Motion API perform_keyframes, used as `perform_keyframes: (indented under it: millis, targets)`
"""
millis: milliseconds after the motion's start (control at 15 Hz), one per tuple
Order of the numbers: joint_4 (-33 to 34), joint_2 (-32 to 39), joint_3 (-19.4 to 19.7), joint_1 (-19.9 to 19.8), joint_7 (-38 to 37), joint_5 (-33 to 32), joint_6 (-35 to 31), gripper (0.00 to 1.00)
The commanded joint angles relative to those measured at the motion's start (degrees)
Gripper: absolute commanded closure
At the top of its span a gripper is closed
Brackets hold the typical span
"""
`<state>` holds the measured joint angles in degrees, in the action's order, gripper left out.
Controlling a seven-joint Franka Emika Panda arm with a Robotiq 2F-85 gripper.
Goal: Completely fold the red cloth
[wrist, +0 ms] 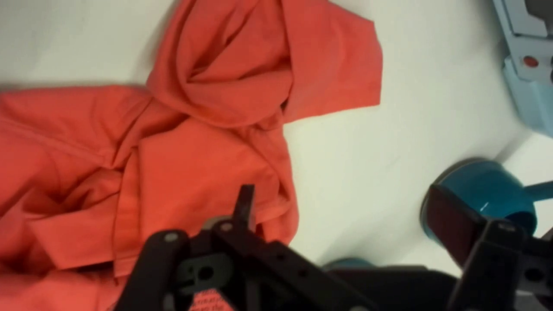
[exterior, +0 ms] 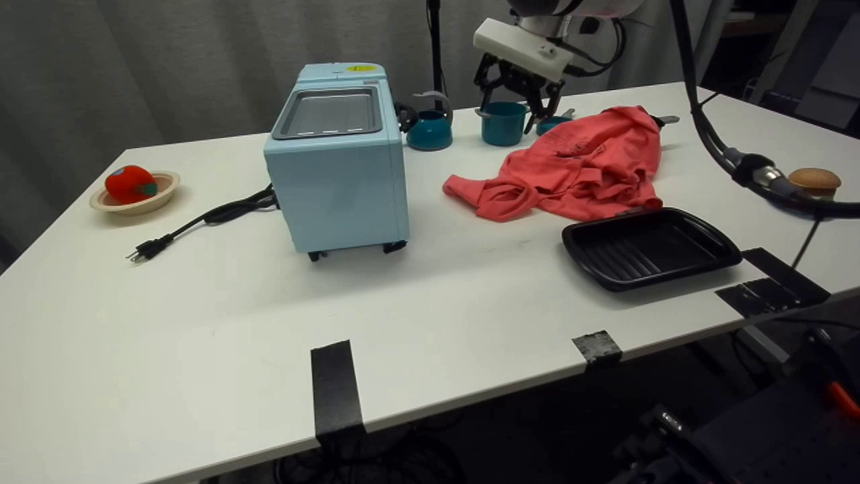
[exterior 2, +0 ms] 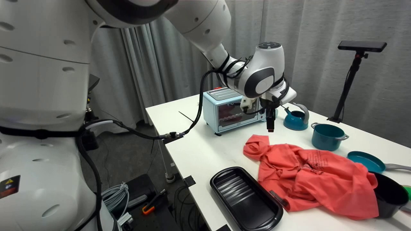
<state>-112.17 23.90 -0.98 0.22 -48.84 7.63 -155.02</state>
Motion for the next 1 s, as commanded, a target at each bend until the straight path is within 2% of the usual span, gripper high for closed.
perform_keyframes:
  millis: [0, 333, 933]
  targets:
    - [8.28, 7.21, -2.12, 0.44, 7.23, 4.25, 4.25, 0.00]
    - [13.99, 13.51, -1.53, 2.34, 11.15, 3.97, 8.14, 0.00]
    - [19.12, 18.07, 1.03, 4.71, 9.52, 2.84, 12.72, 0.02]
